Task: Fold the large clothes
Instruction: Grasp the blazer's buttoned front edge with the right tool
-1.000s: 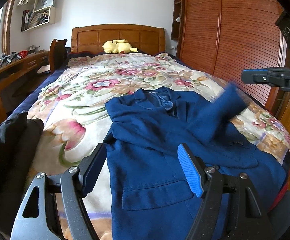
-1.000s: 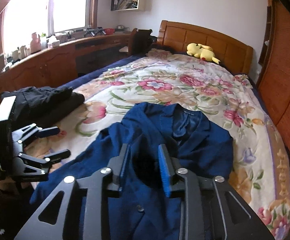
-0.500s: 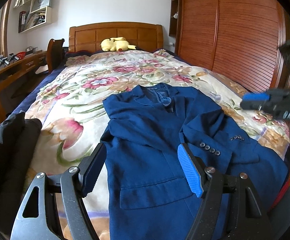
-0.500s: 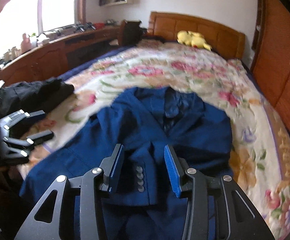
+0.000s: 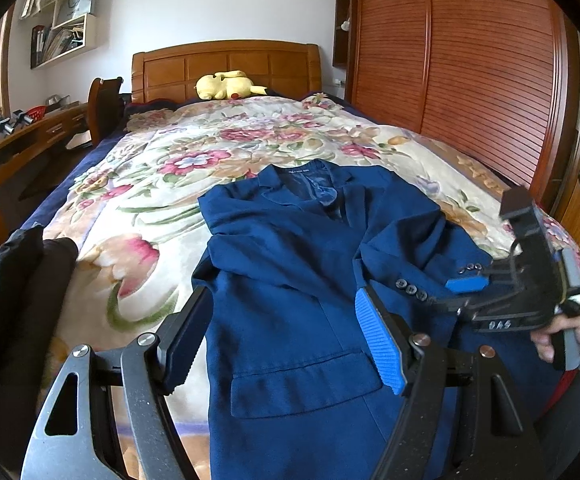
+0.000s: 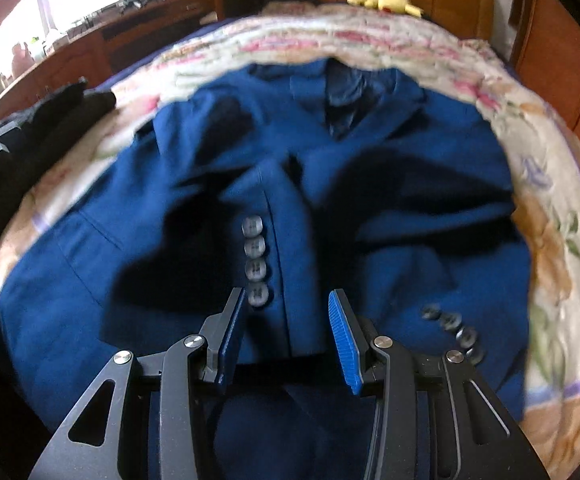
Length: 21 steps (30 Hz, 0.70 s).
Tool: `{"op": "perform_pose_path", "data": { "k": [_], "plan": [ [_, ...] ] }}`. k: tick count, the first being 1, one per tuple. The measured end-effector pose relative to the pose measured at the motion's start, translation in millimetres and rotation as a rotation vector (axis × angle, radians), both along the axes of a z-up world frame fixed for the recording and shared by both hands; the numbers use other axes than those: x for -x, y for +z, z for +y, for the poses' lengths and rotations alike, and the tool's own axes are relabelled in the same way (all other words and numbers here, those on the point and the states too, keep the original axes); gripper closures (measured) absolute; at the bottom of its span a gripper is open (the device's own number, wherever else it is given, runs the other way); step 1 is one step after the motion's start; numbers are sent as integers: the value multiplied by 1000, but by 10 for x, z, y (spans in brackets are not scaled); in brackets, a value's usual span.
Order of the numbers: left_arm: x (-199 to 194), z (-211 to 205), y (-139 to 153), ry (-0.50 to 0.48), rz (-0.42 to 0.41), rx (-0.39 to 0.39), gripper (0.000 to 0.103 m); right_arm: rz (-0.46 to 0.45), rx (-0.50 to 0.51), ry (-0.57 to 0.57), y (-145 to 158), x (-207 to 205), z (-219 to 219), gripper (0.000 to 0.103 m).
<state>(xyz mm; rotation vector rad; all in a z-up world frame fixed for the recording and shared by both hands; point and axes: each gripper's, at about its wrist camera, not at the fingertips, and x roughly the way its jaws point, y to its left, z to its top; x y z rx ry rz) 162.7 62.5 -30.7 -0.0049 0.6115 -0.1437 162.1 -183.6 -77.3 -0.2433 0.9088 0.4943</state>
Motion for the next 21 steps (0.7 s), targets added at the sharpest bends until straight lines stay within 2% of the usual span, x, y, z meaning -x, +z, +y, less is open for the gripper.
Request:
{"op": "perform_pose_path", "data": {
  "k": [5, 10, 15, 21],
  "plan": [
    [-4, -1, -1, 1, 1, -1, 28, 49, -69, -19, -75, -133, -42, 61],
    [-4, 6, -4, 1, 1, -2, 28, 33, -80, 7, -100, -110, -34, 91],
    [8, 13, 11, 3, -3, 2, 28, -3, -174, 19, 53, 134, -86, 94],
    [30, 50, 40, 6, -8, 11, 28, 25, -244, 40, 60, 450, -63, 94]
  ]
}}
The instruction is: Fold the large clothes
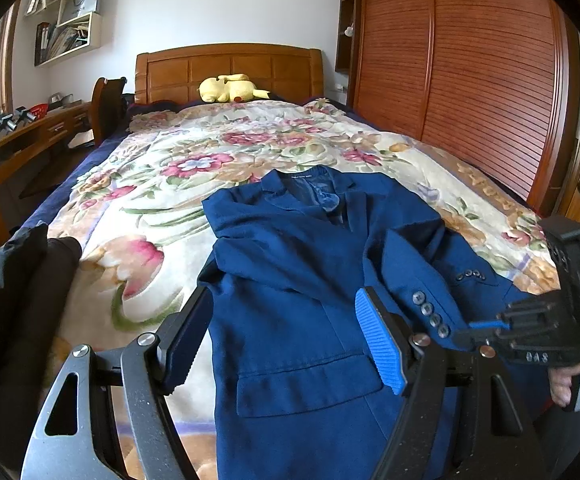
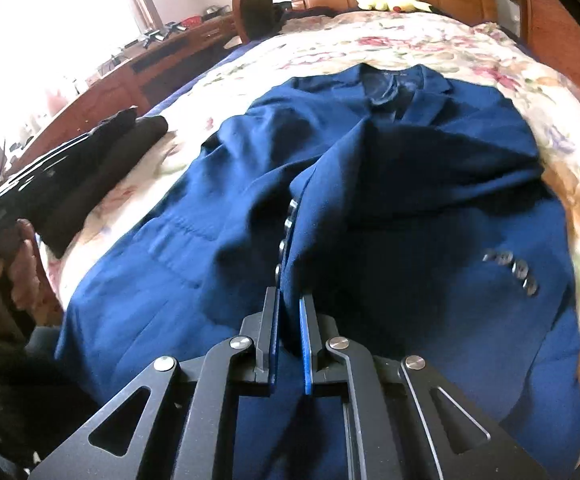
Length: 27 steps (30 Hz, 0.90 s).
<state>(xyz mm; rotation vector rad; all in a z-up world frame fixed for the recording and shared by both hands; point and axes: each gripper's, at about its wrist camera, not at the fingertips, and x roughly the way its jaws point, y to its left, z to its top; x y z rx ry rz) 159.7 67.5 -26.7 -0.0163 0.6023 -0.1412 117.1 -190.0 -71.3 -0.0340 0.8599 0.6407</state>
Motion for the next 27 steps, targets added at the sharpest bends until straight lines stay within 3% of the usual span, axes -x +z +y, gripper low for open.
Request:
{"op": "perform_pose_path", "data": {
  "k": [10, 15, 23, 27],
  "plan": [
    [3, -5, -16, -2, 8, -6, 28, -28, -80, 15, 92, 393, -62, 94],
    [-37, -118, -88, -20, 26, -22, 28, -46, 19, 12, -29, 399, -79, 91],
    [-38, -387, -173, -81, 59, -34, 28, -105, 83, -31, -171, 402, -408, 84],
    [-27, -568, -206, -122, 72, -26, 28, -143, 97, -86, -130, 402, -651, 72]
  ]
}}
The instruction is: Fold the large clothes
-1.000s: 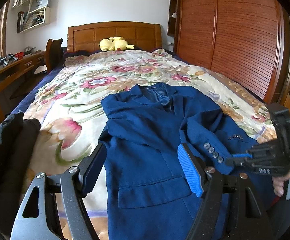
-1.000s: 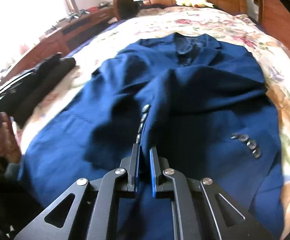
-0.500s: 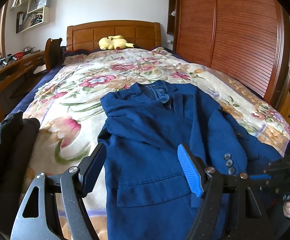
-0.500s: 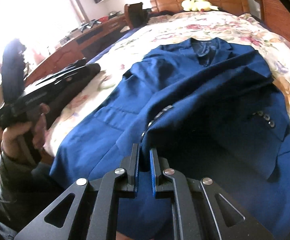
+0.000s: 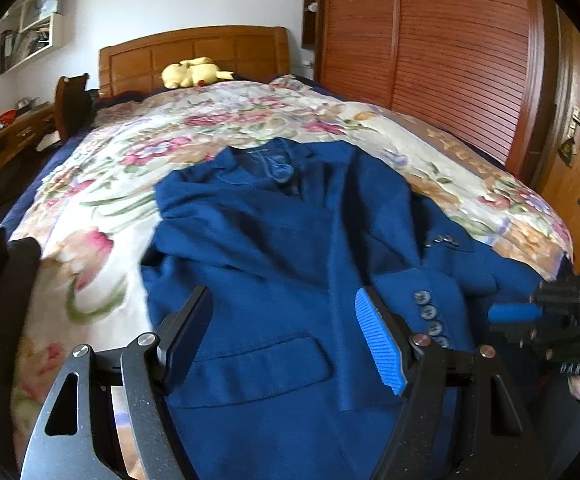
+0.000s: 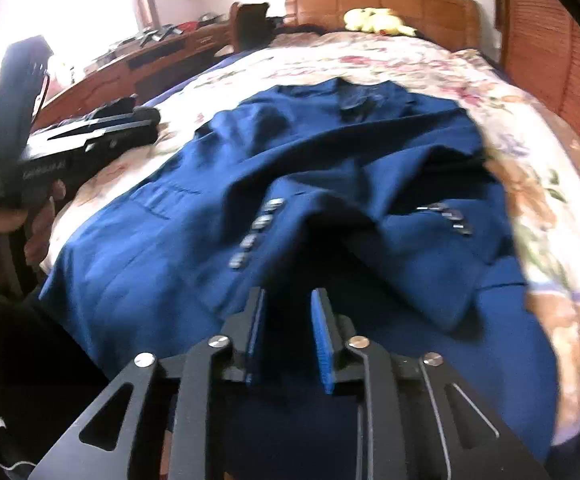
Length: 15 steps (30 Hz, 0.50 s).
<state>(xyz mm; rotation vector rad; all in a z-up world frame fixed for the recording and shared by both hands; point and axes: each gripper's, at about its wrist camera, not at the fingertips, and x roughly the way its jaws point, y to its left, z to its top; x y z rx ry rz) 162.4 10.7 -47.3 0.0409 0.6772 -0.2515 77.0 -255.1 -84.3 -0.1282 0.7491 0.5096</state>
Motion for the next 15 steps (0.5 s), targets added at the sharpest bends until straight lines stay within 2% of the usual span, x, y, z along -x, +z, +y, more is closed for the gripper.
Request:
{"op": "perform_pose_path", "data": {
  "k": [1, 4, 11, 15],
  "plan": [
    [0, -49, -17, -8, 4, 0, 28, -21, 10, -19, 8, -14, -85, 68],
    [-5, -177, -83, -29, 17, -14, 28, -50, 25, -74, -21, -113, -316, 64],
    [-96, -331, -254, -34, 65, -45, 28, -65, 105, -140, -275, -580, -538, 63],
    [-142, -361, -349, -32, 91, -50, 29, -49, 89, -162, -494, -752, -557, 63]
  ]
}}
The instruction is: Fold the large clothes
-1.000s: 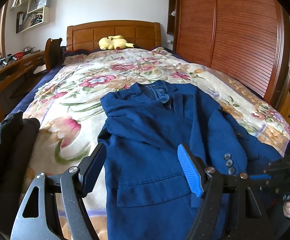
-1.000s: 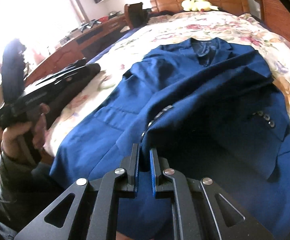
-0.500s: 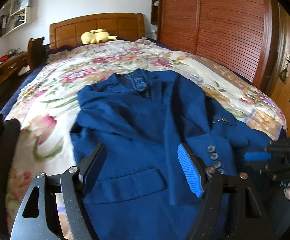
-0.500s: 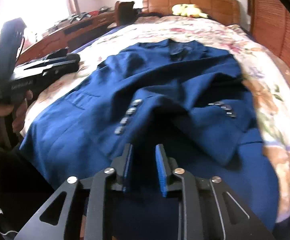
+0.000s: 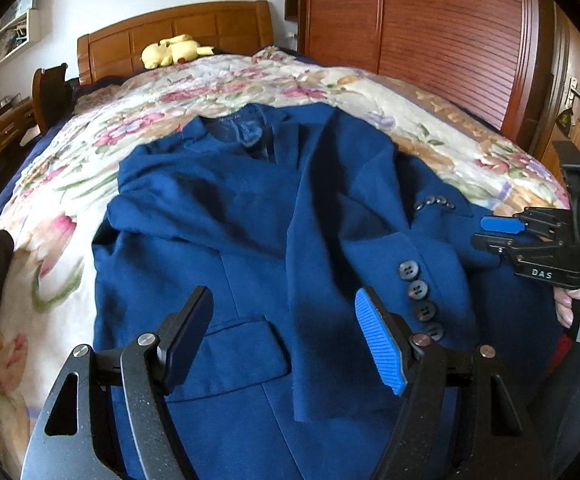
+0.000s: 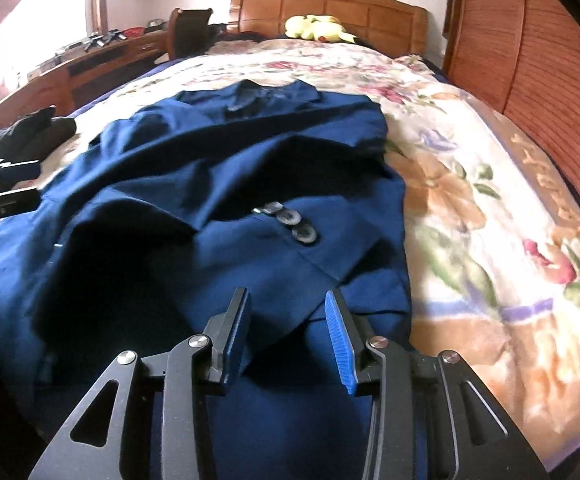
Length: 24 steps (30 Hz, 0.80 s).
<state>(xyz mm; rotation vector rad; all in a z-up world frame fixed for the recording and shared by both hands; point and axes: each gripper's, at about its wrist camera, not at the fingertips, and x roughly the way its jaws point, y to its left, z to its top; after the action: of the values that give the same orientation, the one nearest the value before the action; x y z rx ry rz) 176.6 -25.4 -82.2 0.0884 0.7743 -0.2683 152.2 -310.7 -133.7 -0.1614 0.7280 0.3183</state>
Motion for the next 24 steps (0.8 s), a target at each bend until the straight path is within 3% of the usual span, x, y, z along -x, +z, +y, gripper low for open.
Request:
{"op": "perform_pose_path", "data": {
  "k": [5, 15, 24],
  "plan": [
    [-15, -2, -131, 16, 32, -24, 29, -82, -36, 11, -155, 71, 14, 63],
    [168, -32, -199, -2, 78, 43, 29, -84, -60, 16, -159, 133, -54, 63],
    [394, -16, -190, 28, 75, 101, 49, -80, -52, 19, -111, 166, -46, 63]
  ]
}}
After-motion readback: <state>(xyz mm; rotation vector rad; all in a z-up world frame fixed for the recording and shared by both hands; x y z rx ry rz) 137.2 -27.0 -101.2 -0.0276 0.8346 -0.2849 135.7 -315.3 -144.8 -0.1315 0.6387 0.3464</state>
